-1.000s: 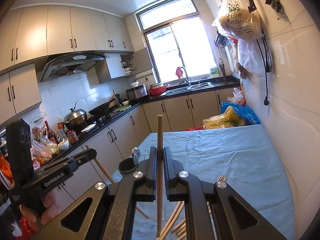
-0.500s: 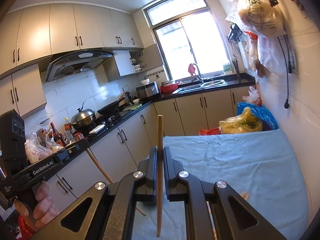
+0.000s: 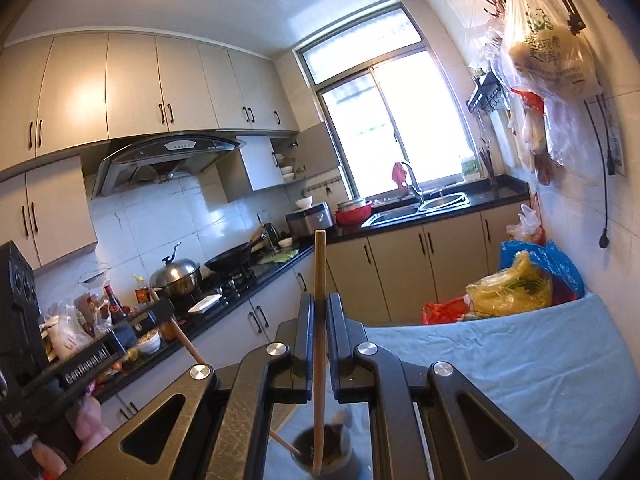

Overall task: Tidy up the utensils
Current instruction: 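Lift the left tool's chopstick upright over the holder while the right tool carries its chopstick there, then open the left tool to drop its chopstick in the holder while the right tool releases its chopstick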

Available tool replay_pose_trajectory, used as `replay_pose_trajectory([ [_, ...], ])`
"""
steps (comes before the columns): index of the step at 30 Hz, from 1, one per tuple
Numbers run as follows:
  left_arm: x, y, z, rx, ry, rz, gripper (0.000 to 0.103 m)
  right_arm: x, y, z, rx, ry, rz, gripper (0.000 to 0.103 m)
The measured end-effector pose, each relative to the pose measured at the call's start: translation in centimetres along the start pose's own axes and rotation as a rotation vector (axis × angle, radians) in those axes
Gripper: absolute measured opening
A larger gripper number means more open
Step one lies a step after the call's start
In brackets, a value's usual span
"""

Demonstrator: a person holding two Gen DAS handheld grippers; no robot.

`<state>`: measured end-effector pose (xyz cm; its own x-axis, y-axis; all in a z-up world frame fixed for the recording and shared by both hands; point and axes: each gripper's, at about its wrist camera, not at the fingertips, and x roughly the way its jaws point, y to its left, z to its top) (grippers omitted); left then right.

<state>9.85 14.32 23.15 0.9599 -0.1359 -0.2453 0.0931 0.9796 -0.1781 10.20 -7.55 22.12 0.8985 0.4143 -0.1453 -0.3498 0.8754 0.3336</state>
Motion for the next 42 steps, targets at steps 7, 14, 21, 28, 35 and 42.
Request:
replay_pose_trajectory([
  [7,4.3,3.3,-3.4,-0.099,0.072,0.005,0.005,4.6,1.7,-3.5,-0.045,-0.005,-0.063,0.007],
  [14,6.1,4.8,-6.5,-0.122,0.137,0.015,0.005,6.9,0.9,-6.9,-0.069,0.073,-0.086,0.007],
  [21,6.0,5.3,-7.9,-0.117,0.156,0.016,0.005,6.8,-0.8,-8.3,-0.036,0.141,-0.079,0.007],
  [28,6.1,5.0,-8.1,-0.115,0.161,0.013,0.005,6.9,-2.4,-8.9,0.018,0.191,-0.06,0.007],
  [35,6.0,4.9,-8.2,-0.122,0.177,0.008,0.006,6.5,-3.0,-8.7,0.049,0.224,-0.033,0.008],
  [42,4.9,4.3,-7.5,-0.12,0.154,0.007,0.022,5.1,-2.9,-8.0,0.057,0.209,0.001,0.008],
])
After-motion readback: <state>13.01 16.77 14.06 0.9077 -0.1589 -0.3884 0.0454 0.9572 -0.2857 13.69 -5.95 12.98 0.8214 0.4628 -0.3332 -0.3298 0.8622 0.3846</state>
